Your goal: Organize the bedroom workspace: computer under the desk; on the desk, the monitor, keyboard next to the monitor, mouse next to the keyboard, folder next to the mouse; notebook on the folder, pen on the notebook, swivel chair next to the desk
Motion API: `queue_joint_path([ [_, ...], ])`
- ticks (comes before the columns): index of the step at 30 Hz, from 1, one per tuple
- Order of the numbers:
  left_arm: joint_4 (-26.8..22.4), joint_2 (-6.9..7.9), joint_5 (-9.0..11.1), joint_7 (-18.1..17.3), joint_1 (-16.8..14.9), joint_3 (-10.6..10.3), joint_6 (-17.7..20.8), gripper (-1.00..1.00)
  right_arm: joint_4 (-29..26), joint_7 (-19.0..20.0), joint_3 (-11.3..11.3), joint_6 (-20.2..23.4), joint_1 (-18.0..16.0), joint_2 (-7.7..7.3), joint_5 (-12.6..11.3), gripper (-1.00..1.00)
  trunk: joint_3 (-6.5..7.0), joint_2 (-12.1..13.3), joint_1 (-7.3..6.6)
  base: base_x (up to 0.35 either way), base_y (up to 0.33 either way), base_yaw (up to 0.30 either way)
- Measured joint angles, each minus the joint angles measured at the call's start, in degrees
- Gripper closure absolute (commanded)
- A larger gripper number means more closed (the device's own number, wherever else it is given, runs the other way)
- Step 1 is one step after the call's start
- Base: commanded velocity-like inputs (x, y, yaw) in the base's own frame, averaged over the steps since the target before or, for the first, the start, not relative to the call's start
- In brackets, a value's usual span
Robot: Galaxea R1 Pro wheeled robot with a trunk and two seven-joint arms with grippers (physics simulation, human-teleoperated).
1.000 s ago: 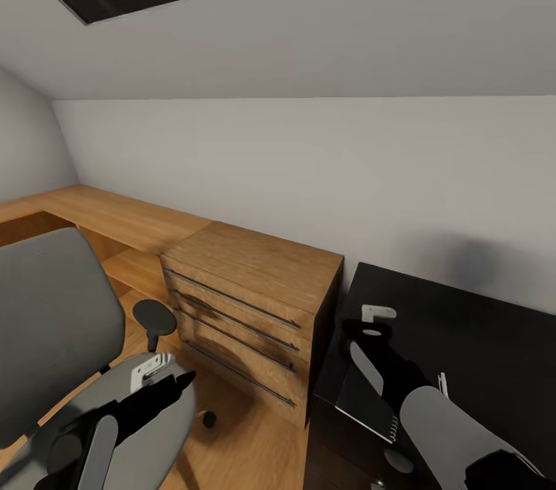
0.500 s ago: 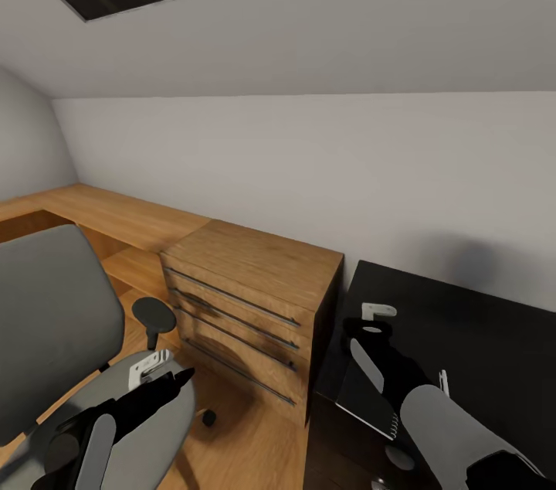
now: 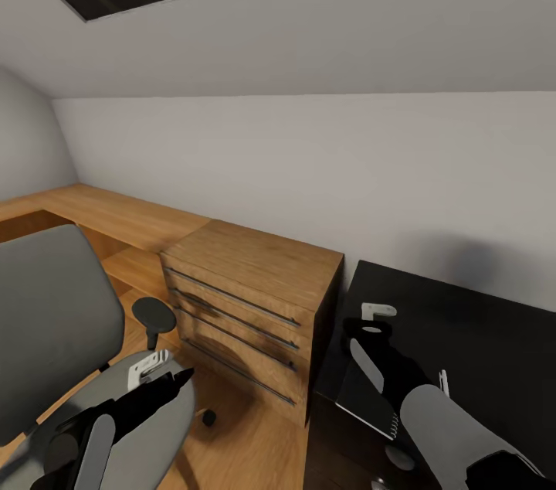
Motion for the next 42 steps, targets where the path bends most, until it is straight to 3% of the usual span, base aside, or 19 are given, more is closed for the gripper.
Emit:
queue_joint_path([
  [42,0.0,0.02,0.0,0.0,0.0,0.0,0.0,-1.00,0.1,0.0,0.0,-0.1,0.0,0.08,0.0,-1.00,0.00,0.0,0.00,-0.057,0.044,0.000],
])
